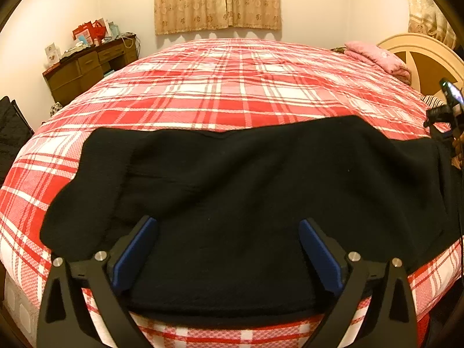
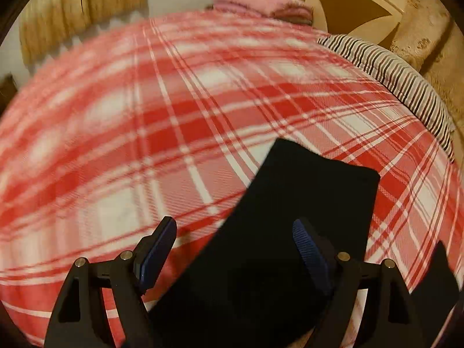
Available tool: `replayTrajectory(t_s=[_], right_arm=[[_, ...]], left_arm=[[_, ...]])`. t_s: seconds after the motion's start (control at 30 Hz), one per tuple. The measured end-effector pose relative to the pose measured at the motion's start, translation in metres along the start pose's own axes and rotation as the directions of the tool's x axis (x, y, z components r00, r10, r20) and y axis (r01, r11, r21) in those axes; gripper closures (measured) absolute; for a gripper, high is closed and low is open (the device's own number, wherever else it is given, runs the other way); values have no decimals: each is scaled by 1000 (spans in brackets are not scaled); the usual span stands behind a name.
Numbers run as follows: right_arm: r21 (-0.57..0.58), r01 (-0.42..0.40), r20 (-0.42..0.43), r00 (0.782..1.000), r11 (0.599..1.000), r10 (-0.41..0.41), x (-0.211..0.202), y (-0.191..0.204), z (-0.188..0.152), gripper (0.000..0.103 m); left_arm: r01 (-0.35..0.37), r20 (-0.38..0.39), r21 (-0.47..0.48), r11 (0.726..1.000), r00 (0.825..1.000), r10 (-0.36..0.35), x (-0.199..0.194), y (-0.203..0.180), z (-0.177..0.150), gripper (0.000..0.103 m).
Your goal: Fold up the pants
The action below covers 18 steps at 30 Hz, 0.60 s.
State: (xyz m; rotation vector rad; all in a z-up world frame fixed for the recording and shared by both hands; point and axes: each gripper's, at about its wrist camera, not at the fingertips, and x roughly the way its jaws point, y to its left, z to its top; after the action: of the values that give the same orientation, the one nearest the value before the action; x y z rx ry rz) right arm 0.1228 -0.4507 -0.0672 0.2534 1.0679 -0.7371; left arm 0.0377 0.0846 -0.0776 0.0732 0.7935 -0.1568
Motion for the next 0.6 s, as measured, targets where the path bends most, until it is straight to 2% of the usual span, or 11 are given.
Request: replayTrajectory(t_s=[0.1,0.17,0.2,0.23,0.27,0.3,0.33,0.43,0.53,0.6], right_arm=[[59,-58,-3,998,997,58,1,-12,-3,20],[47,-82,0,997,995,83,-1,-12,-4,23],[34,-97,3,995,995,97,-3,-13,-5,30],[25,-100,4,995,995,100,-6,-15,-5,46],[26,-103,5,995,994,103,-9,-20,-5,57],[34,-109,2,994,993,109,-11,-24,-5,84],[61,-148,-7,989,987,149,-14,-34,-5,92],[117,-245,16,969,962,245,-27,-58,-9,96],[130,-337,115,939,933,323,-67,-92,-27,97],[134,-365,183,923,922,339,-96,-115,-44,97]], left_arm=[[-3,-2,0,1000,1000,3,-1,0,-1,2],[-4,-2,1,1000,1000,4,-1,-1,-1,2],[-4,-3,2,1000,1000,4,-1,-1,0,2],[-3,-5,2,1000,1000,3,-1,0,-1,2],[-2,-6,2,1000,1000,2,-1,0,0,2],[-1,-5,3,1000,1000,1,-1,0,-1,2],[-1,-4,3,1000,1000,1,-1,0,0,2],[0,0,6,1000,1000,0,-1,-1,0,1],[2,-1,8,1000,1000,-2,-1,0,0,1],[1,1,8,1000,1000,-1,-1,0,-1,1]])
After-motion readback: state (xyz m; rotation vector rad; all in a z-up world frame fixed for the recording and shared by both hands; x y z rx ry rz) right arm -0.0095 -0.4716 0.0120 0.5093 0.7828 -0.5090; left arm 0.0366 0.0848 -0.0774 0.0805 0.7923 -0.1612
